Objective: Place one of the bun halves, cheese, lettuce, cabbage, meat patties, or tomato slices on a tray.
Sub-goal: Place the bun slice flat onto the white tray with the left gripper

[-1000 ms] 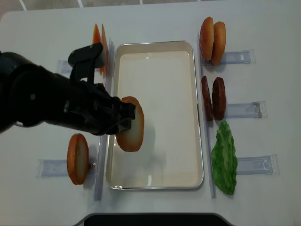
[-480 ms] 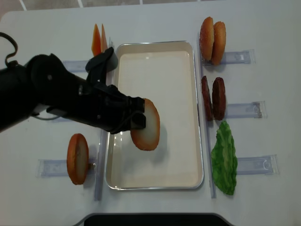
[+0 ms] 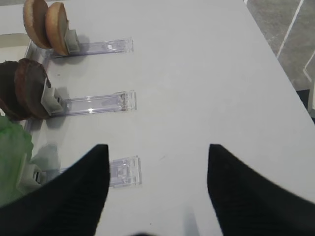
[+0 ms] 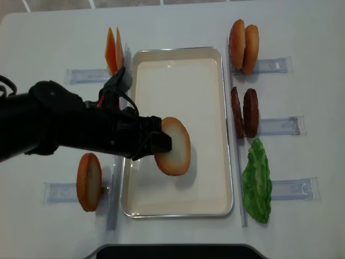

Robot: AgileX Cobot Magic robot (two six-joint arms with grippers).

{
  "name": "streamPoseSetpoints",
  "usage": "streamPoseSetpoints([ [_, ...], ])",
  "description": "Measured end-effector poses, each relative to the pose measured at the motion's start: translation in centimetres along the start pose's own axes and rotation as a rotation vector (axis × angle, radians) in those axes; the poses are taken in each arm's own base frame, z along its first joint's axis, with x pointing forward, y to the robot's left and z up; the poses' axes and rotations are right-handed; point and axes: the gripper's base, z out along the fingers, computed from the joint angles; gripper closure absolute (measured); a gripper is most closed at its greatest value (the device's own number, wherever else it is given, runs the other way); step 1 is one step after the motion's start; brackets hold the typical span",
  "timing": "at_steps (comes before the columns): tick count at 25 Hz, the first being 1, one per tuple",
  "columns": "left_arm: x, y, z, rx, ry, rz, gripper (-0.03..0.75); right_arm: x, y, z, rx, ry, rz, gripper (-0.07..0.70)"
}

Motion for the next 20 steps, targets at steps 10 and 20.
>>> streamPoseSetpoints([
  [10, -0.2, 1.5, 3.0, 0.025, 0.031, -0.047, 0.595, 0.0, 0.0, 0.0, 0.0, 0.0, 0.0, 0.216],
  [20, -1.6, 3.1, 2.1, 0.006, -0.02, -0.078, 0.596, 0.0, 0.0, 0.0, 0.0, 0.0, 0.0, 0.216],
])
